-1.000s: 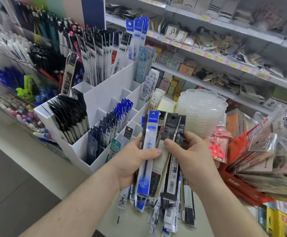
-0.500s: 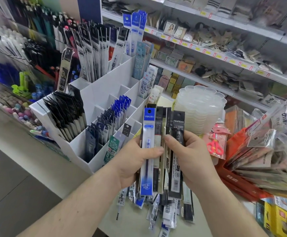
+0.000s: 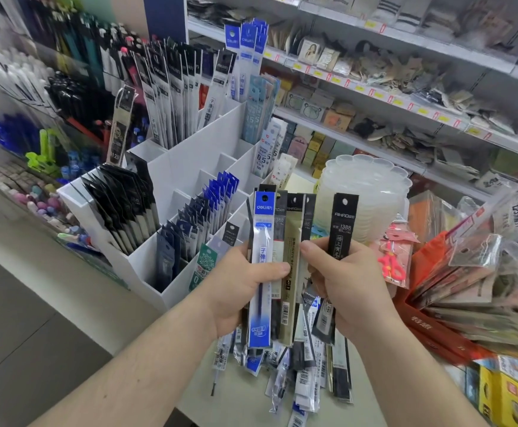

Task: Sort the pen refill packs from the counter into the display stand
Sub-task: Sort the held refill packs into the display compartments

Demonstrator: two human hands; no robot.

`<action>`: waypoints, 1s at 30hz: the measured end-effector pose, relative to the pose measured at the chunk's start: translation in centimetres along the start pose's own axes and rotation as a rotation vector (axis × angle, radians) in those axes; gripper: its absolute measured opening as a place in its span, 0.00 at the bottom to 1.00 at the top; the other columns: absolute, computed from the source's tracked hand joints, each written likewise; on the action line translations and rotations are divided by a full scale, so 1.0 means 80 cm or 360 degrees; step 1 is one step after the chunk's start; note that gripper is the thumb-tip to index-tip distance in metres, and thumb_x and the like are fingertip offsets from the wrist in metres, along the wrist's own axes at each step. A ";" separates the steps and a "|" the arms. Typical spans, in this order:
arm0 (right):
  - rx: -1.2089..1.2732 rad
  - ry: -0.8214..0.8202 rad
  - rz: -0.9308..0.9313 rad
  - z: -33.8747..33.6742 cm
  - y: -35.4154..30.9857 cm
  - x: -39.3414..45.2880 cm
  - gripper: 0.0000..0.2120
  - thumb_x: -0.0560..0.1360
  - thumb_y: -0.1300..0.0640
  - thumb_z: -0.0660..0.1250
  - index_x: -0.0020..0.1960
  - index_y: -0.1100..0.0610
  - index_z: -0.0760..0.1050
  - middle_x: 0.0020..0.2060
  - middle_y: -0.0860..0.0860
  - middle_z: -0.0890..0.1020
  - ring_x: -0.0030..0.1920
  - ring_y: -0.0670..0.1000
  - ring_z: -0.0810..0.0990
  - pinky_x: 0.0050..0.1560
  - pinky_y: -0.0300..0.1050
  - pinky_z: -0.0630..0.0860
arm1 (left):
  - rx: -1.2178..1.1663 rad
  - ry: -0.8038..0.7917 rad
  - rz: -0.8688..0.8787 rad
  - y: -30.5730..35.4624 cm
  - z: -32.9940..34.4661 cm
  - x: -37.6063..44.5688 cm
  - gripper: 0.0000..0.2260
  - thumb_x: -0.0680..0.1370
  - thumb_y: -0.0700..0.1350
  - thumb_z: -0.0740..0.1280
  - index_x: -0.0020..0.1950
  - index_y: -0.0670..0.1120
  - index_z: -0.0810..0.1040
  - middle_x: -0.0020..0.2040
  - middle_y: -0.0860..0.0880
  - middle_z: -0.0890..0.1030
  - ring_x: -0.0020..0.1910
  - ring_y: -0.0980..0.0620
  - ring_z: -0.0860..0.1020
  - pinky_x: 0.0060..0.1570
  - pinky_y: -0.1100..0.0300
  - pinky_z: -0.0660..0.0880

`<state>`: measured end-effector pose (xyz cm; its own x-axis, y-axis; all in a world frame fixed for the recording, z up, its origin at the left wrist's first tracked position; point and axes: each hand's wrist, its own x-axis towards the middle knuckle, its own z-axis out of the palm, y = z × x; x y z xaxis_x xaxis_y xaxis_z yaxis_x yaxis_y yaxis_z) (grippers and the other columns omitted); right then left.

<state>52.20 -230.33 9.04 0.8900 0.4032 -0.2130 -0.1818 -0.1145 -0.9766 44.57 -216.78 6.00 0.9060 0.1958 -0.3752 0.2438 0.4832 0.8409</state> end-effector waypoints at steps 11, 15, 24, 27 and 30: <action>0.0200 0.0127 -0.0092 -0.003 -0.010 -0.001 0.08 0.82 0.61 0.61 0.47 0.58 0.76 0.29 0.45 0.82 0.27 0.42 0.78 0.25 0.35 0.72 | 0.0002 0.0153 0.0101 0.000 0.002 0.002 0.05 0.80 0.37 0.65 0.56 0.43 0.76 0.37 0.48 0.84 0.34 0.51 0.83 0.40 0.53 0.79; 0.0159 0.0074 -0.0064 0.002 -0.005 -0.003 0.07 0.82 0.61 0.62 0.48 0.62 0.77 0.31 0.51 0.82 0.27 0.46 0.79 0.25 0.38 0.74 | 0.0003 0.0015 0.0145 -0.004 0.018 -0.002 0.20 0.70 0.54 0.70 0.58 0.44 0.78 0.48 0.45 0.86 0.46 0.47 0.85 0.48 0.52 0.80; 0.0029 0.0102 -0.0054 0.013 0.003 -0.006 0.08 0.75 0.53 0.72 0.38 0.54 0.78 0.41 0.69 0.81 0.40 0.65 0.81 0.44 0.67 0.81 | 0.0002 -0.0142 0.0224 -0.012 0.025 0.000 0.20 0.72 0.28 0.69 0.60 0.45 0.82 0.49 0.41 0.85 0.47 0.43 0.84 0.45 0.51 0.82; 0.0262 0.0054 0.0208 0.007 -0.006 -0.005 0.18 0.81 0.44 0.63 0.42 0.58 0.77 0.29 0.55 0.74 0.26 0.50 0.67 0.27 0.44 0.64 | -0.0043 0.0020 0.0201 -0.015 0.016 0.005 0.13 0.70 0.30 0.72 0.53 0.39 0.81 0.44 0.38 0.85 0.42 0.40 0.84 0.43 0.49 0.82; 0.0537 -0.0050 0.0500 -0.003 -0.014 -0.002 0.26 0.82 0.44 0.52 0.46 0.62 0.79 0.28 0.51 0.69 0.27 0.49 0.60 0.30 0.43 0.55 | -0.0006 0.0115 0.0175 -0.012 0.009 0.005 0.24 0.62 0.38 0.78 0.56 0.37 0.78 0.48 0.35 0.84 0.47 0.34 0.83 0.51 0.41 0.81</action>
<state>52.36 -230.52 10.22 0.7578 0.4239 -0.4961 -0.5715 0.0642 -0.8181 44.91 -217.77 5.29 0.8999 0.3085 -0.3082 0.1433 0.4585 0.8771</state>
